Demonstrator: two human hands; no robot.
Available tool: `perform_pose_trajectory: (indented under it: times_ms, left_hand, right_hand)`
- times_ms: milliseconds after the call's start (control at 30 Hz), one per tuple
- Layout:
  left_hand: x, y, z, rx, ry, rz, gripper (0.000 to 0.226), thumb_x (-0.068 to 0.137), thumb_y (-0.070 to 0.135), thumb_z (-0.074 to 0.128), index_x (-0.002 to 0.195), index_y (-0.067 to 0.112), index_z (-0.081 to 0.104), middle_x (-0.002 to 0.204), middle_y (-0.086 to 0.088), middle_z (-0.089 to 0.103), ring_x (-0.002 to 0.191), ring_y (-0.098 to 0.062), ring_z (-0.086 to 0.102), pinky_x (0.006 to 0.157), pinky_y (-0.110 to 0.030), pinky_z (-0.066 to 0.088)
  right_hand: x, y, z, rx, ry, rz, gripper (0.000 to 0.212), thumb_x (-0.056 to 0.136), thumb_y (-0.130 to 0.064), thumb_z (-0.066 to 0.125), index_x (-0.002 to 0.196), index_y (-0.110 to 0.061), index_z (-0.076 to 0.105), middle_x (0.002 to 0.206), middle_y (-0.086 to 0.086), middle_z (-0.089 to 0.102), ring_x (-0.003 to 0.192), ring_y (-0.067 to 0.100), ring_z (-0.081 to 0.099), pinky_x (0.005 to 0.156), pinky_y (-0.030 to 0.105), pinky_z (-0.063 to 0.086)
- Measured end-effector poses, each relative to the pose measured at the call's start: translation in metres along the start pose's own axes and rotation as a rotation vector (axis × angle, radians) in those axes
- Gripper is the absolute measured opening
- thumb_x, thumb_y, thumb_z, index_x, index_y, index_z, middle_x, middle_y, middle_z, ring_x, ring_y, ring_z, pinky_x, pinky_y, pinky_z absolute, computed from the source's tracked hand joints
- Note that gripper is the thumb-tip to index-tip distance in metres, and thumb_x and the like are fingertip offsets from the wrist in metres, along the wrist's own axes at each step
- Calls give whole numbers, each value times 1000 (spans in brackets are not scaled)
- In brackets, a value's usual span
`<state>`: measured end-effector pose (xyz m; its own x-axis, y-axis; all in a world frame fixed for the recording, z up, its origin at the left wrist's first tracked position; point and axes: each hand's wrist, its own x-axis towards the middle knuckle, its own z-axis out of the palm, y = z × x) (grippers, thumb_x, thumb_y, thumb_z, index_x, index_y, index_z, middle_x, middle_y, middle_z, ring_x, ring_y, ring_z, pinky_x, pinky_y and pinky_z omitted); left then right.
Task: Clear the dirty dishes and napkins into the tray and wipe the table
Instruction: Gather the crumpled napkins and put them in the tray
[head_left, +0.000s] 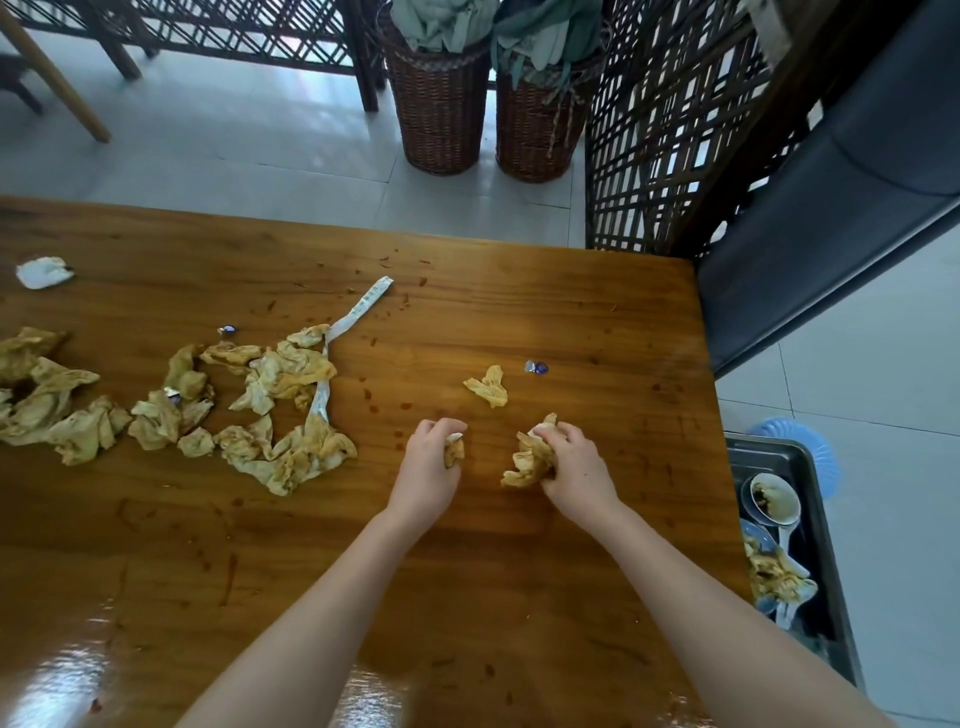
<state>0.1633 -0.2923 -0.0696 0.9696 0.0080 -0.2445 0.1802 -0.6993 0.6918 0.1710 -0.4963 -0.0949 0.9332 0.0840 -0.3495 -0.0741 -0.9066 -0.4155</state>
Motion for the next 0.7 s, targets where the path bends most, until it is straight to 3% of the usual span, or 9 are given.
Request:
perform_pose_trajectory:
  times_ms: [200,400,533,700]
  left_hand:
    - [3,-4,0,-5,-5,0,48,86,-6,56,125,22,56,120,5,51,113,-10,48,87,-14,34]
    - [-2,12,13,-20,-54,24,49,86,-7,58,125,24,56,122,6,51,116,-12,49,89,-15,37]
    - [-7,37,27,-4,-96,73,52,85,-7,59,127,24,55,126,5,50,121,-14,47,93,-16,37]
    - [-14,74,57,22,-133,137,53,84,-10,60,126,21,56,124,2,51,118,-16,50,91,-15,37]
  right_hand:
    - [2,2,2,-86,25,49,61,83,-7,66,139,-20,46,128,2,46,115,20,44,91,30,47]
    - [-15,10,-12,9,38,106,52,84,-10,66,133,-18,51,109,-2,46,100,16,50,77,28,51]
    - [-34,29,-33,59,110,129,52,83,-10,66,133,-17,51,109,0,47,100,17,51,78,31,52]
    - [-59,66,-58,107,165,140,24,83,-8,59,104,-18,60,99,1,48,95,21,53,78,35,51]
